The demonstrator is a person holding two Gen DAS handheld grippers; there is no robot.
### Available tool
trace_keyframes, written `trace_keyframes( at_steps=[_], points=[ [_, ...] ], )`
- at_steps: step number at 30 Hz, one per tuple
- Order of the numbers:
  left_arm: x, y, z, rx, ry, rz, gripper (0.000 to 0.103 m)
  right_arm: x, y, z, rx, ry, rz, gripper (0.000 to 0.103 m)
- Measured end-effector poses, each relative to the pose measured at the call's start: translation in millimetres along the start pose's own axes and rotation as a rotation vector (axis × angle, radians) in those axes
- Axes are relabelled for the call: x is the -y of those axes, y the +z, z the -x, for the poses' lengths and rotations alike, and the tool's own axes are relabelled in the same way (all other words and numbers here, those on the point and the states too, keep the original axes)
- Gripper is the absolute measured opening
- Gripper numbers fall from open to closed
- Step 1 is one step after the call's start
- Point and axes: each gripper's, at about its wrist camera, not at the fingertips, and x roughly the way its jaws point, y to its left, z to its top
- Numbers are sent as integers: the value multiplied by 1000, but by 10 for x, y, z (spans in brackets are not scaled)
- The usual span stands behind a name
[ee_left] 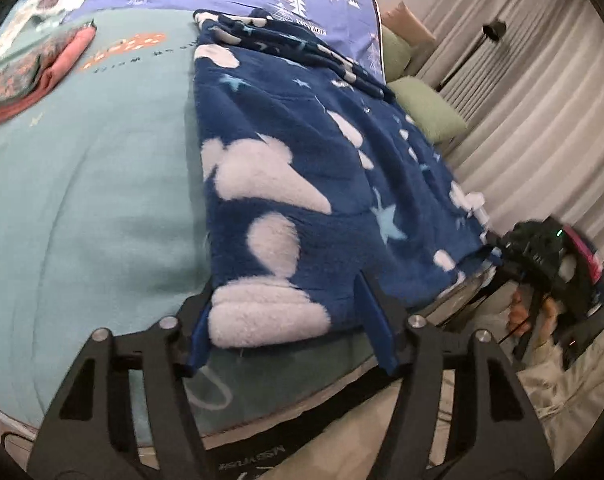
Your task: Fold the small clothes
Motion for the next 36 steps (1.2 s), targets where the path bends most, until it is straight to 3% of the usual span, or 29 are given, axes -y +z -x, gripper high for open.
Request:
trace_keyframes(
  at_steps=[4, 6, 7, 10, 15, 21, 29, 36],
  points=[
    [-27, 22, -17, -2, -3, 13, 48, -34, -8, -29, -8, -5, 16, 77],
    [-69, 39, -17, -9, -4, 34, 26, -49, 4, -45, -12, 2, 12, 77],
    [-74, 43, -19, -11, 5, 38, 20, -55, 13, -57, -17, 7, 8, 73],
    [-65, 78, 31, -4, 15, 57, 15, -101, 50, -95, -44, -5, 23, 9],
    [141, 238, 284, 84, 2, 3, 15, -287, 129, 57, 12, -10, 82, 9],
    [308, 565, 556, 200, -26, -39, 15, -487, 398, 338, 82, 82, 112, 9],
    [575, 1181, 731, 351, 29, -166, 15, -813, 955, 471, 184, 103, 201, 9],
    [606, 1641, 761, 467, 95, -166, 15, -1002, 1478, 440, 279, 110, 226, 9]
  ],
)
